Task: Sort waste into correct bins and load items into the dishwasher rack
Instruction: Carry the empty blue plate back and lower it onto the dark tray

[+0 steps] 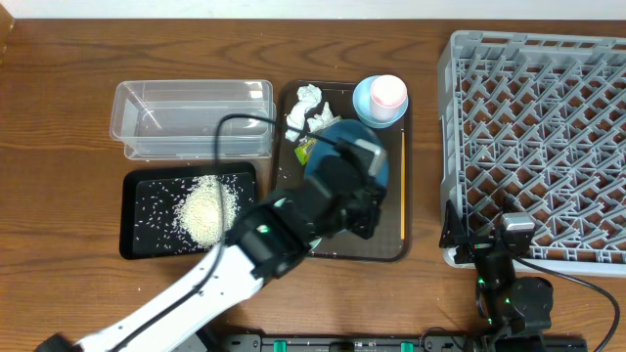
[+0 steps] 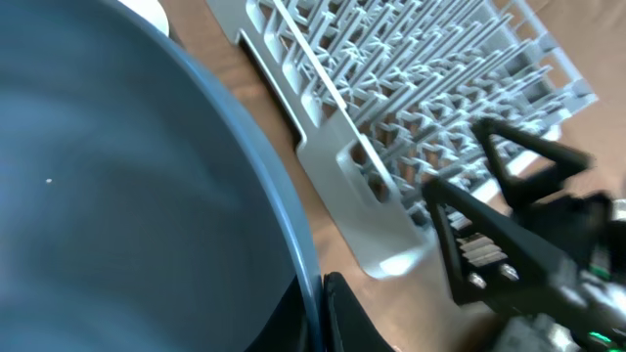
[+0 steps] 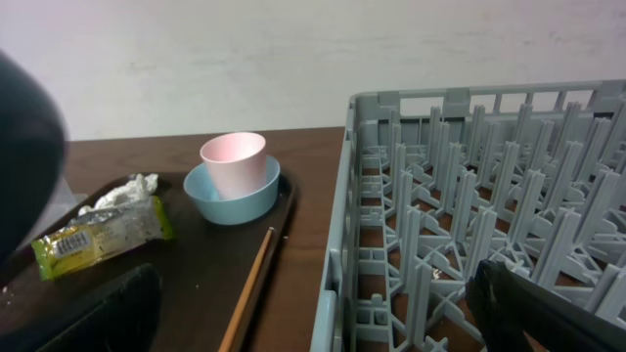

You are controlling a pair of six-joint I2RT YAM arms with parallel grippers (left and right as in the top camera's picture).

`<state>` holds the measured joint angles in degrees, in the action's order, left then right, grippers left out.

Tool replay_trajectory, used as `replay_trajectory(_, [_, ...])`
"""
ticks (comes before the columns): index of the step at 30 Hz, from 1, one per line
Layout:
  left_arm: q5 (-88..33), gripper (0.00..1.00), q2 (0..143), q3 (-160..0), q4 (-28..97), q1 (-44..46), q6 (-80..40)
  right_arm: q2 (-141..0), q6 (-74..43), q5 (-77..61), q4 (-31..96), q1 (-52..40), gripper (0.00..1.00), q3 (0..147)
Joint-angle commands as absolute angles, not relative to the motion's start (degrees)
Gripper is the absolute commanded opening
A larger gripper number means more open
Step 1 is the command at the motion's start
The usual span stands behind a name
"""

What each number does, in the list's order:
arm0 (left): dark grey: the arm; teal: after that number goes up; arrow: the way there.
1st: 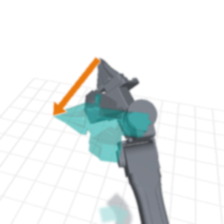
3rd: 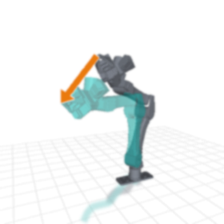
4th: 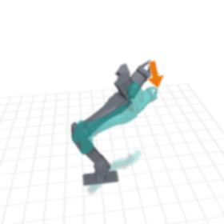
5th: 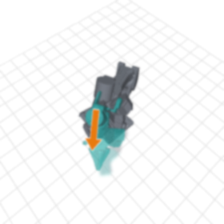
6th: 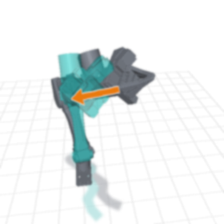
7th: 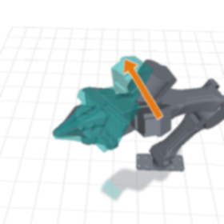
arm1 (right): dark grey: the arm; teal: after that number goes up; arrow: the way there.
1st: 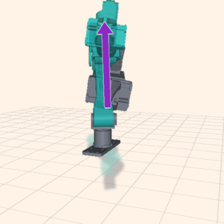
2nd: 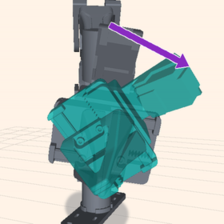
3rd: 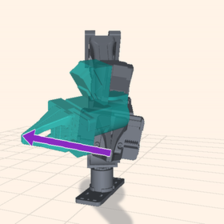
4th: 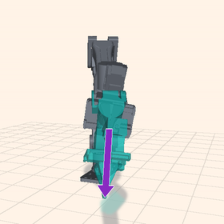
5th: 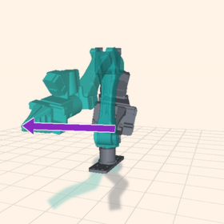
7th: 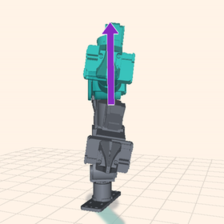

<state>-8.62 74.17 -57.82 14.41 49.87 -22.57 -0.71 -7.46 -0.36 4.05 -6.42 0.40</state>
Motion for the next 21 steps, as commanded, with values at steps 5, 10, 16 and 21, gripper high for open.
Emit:
replay_trajectory(5, [1.1, 0.07, 81.5, -59.1, 8.1, 50.8, -13.4, -0.5, -8.1, -0.3, 4.3, -6.8, 0.99, 0.3])
replay_trajectory(10, [1.1, 0.07, 86.8, -59.1, 6.8, 50.9, -13.3, -0.5, -8.1, -0.3, 4.3, -6.8, 0.99, 0.3])
replay_trajectory(16, [1.1, 0.07, 89.2, -59.1, 3.0, 51.0, -13.3, -0.5, -8.1, -0.3, 4.3, -6.8, 0.99, 0.3])
replay_trajectory(21, [1.1, 0.07, 90.6, -59.0, 3.0, 51.0, -13.3, -0.5, -8.1, -0.3, 4.3, -6.8, 0.99, 0.3])
